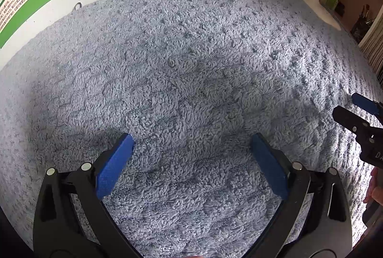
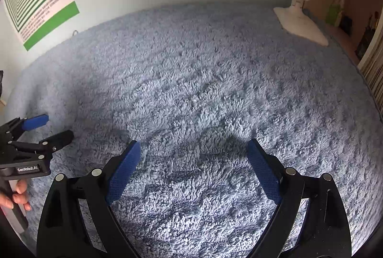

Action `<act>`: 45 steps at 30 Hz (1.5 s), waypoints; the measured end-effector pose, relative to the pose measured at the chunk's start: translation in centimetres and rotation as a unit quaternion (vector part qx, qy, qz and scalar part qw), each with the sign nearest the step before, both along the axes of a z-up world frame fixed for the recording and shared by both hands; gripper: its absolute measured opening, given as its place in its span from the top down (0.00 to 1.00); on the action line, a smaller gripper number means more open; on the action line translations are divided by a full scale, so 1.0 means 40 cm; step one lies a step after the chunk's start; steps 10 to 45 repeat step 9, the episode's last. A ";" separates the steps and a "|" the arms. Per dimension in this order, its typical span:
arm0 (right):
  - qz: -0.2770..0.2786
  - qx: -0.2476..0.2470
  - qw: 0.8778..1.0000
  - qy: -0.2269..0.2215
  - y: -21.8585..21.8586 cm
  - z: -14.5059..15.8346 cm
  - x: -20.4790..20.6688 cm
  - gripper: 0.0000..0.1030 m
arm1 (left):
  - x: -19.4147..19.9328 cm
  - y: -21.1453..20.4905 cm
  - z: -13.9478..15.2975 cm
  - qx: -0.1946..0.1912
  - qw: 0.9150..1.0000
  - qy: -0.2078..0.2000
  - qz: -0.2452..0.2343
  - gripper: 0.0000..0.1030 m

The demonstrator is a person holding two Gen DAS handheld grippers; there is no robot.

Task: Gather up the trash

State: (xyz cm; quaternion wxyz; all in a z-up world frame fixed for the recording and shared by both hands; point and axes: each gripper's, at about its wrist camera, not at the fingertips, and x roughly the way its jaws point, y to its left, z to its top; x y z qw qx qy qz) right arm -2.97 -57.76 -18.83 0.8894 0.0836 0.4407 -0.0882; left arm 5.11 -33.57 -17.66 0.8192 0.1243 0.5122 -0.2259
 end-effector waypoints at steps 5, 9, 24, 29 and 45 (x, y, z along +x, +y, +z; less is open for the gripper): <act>0.003 -0.002 1.000 -0.001 0.006 -0.008 0.002 0.13 | 0.001 -0.004 -0.002 0.001 1.000 -0.003 0.000 0.06; 0.006 -0.009 1.000 0.000 0.014 -0.012 0.007 0.10 | 0.000 -0.002 -0.001 0.000 1.000 -0.006 -0.001 0.06; 0.006 -0.009 1.000 0.000 0.014 -0.012 0.007 0.10 | 0.000 -0.002 -0.001 0.000 1.000 -0.006 -0.001 0.06; 0.006 -0.009 1.000 0.000 0.014 -0.012 0.007 0.10 | 0.000 -0.002 -0.001 0.000 1.000 -0.006 -0.001 0.06; 0.006 -0.009 1.000 0.000 0.014 -0.012 0.007 0.10 | 0.000 -0.002 -0.001 0.000 1.000 -0.006 -0.001 0.06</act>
